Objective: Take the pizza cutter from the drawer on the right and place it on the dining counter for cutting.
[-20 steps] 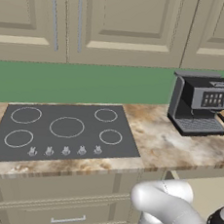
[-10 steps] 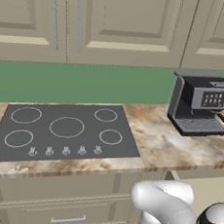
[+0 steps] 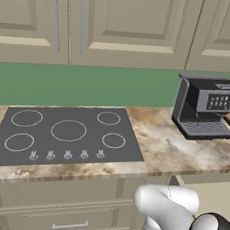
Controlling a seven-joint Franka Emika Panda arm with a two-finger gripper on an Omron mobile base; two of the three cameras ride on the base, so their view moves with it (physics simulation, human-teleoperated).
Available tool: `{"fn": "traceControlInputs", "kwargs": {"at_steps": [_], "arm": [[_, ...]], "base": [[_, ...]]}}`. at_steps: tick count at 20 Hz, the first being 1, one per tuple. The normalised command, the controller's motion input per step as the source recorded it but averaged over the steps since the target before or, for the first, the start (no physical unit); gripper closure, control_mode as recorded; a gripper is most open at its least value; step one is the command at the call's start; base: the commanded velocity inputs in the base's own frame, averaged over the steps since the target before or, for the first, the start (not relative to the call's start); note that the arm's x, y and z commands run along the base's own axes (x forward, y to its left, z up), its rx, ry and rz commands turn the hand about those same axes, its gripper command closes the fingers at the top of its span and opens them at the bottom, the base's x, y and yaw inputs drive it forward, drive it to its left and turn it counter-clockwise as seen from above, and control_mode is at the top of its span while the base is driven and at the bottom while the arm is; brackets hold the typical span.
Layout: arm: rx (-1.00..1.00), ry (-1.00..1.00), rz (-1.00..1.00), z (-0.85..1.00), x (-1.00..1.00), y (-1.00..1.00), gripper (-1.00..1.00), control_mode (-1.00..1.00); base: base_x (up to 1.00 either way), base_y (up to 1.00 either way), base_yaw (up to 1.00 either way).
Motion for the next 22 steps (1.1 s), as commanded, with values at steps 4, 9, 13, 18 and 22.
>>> {"fn": "traceControlInputs", "kwargs": {"at_steps": [4,9,13,18,22], "arm": [[0.0,0.0,0.0,0.44,0.24,0.8,1.0,-1.0],[0.0,0.03,0.0,0.13,0.01,0.78,1.0,-1.0],[-0.02,0.07,0.0,0.0,0.0,0.95,1.0,-1.0],[0.0,0.05,0.0,0.0,0.0,0.87,1.0,-1.0],[0.0,0.05,0.0,0.03,0.0,0.82,1.0,-1.0]], "base": [[0.0,0.0,0.0],[0.0,0.0,0.0],[0.0,0.0,0.0],[0.0,0.0,0.0],[0.0,0.0,0.0]]}}
